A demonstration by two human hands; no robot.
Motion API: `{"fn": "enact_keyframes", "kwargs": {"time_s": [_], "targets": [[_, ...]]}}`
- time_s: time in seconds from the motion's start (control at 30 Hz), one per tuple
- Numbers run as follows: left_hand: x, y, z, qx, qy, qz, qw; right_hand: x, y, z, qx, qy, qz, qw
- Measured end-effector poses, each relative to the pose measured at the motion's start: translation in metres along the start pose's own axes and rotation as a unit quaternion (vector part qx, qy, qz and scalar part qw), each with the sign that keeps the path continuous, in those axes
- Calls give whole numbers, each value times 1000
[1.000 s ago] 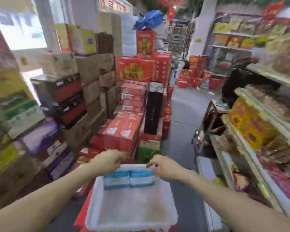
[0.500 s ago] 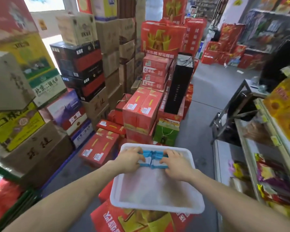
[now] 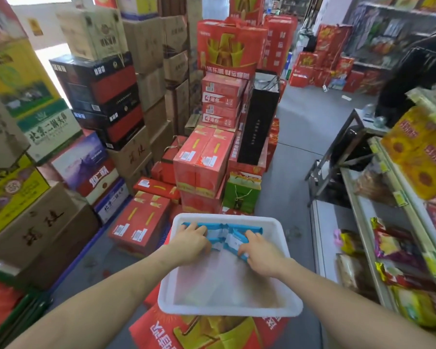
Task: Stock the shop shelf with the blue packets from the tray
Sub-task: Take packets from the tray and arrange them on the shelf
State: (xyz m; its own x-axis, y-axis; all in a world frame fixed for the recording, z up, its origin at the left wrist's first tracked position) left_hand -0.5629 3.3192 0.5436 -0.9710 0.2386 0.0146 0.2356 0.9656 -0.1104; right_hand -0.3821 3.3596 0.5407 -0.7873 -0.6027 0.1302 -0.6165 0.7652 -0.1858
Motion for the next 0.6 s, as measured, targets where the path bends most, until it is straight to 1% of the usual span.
{"fn": "enact_keyframes", "kwargs": {"time_s": [0.07, 0.13, 0.27, 0.37, 0.43, 0.47, 0.53, 0.6], "targets": [[-2, 1, -2, 9, -33, -8, 999, -1, 1, 1, 19, 13, 17, 1000], [-5, 6, -10, 27, -70, -1, 997, 1, 2, -9, 27, 20, 9, 999], [-11, 21, -55, 33, -130, 40, 990, -1, -10, -68, 1, 36, -17, 999], [-22, 41, -117, 19, -220, 55, 974, -27, -34, -126, -26, 31, 2, 999], [-35, 57, -166, 16, -285, 58, 957, -56, -57, -168, -47, 21, 26, 998], [-46, 67, -191, 12, -302, 72, 950, -73, -71, -190, -60, 15, 38, 997], [-81, 87, -248, -14, -309, 128, 942, -106, -108, -238, -86, -3, 60, 995], [-130, 106, -304, -25, -305, 185, 934, -138, -157, -285, -104, -19, 88, 990]]}}
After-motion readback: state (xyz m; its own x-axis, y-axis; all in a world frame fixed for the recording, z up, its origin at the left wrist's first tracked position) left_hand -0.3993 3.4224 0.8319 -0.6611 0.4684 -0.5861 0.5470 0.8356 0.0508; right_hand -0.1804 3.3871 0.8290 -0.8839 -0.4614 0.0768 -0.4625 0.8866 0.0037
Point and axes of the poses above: each hand's wrist, its own y-axis towards the middle knuckle, its own z-axis out of the palm, x = y × z, the point moved 8 cm from there along y, towards the middle knuckle, and after that the axes turned 12 degrees about -x, right-handed, at the moved point
